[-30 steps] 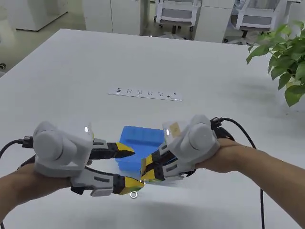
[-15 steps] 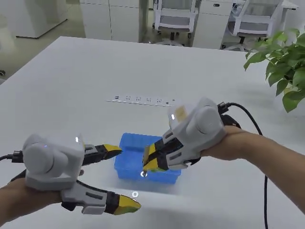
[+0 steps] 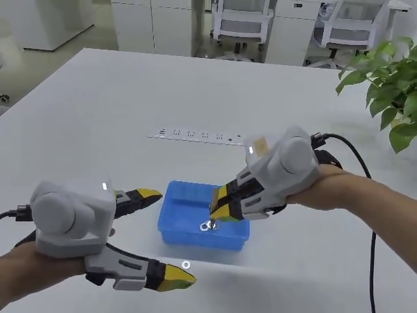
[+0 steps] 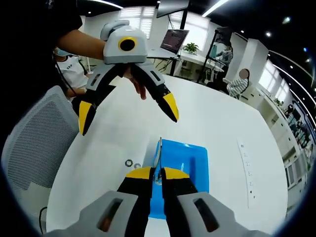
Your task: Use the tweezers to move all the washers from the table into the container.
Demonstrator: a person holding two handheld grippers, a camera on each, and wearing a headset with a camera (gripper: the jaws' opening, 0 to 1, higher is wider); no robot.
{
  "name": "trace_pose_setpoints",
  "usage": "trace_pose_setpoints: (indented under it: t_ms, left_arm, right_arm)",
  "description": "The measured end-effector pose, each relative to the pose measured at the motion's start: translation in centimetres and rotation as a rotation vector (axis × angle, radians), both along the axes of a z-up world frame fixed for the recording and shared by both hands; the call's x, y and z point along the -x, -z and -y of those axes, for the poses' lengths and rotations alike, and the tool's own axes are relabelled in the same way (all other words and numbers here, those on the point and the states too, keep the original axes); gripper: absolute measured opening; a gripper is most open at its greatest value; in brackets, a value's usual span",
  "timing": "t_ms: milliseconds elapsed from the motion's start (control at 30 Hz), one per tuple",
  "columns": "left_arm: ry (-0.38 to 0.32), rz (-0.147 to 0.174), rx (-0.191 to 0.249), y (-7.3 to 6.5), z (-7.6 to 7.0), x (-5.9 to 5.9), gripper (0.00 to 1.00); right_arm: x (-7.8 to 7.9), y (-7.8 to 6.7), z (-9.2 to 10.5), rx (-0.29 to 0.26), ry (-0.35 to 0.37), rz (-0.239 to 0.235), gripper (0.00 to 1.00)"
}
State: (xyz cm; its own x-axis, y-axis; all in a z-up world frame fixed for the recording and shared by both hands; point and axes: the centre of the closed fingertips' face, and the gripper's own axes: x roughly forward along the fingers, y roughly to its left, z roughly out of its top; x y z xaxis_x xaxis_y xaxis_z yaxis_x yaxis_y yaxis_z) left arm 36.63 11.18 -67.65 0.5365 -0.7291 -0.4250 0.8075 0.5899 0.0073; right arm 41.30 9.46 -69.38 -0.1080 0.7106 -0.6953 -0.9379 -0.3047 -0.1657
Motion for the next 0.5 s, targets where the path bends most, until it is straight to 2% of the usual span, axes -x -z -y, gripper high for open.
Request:
trace_pose_setpoints:
  t_ms: [133,267,500]
  left_arm:
    - [0.003,0.006,-0.008,-0.1,0.0,-0.5,0.98]
    - [0.015,0.008,-0.012,-0.3,0.2,-1.1,0.93]
    - [0.048,0.020,-0.032,-0.6,0.9,-2.0,0.80]
  right_arm:
    - [-0.5,0.8,0.3,0.013,0.010,0.004,0.08]
    - [-1.1,1.4,0.4,0.014,0.015,0.018,0.08]
    - [-1.5,2.6,0.5,0.028,0.018,0.006,0.08]
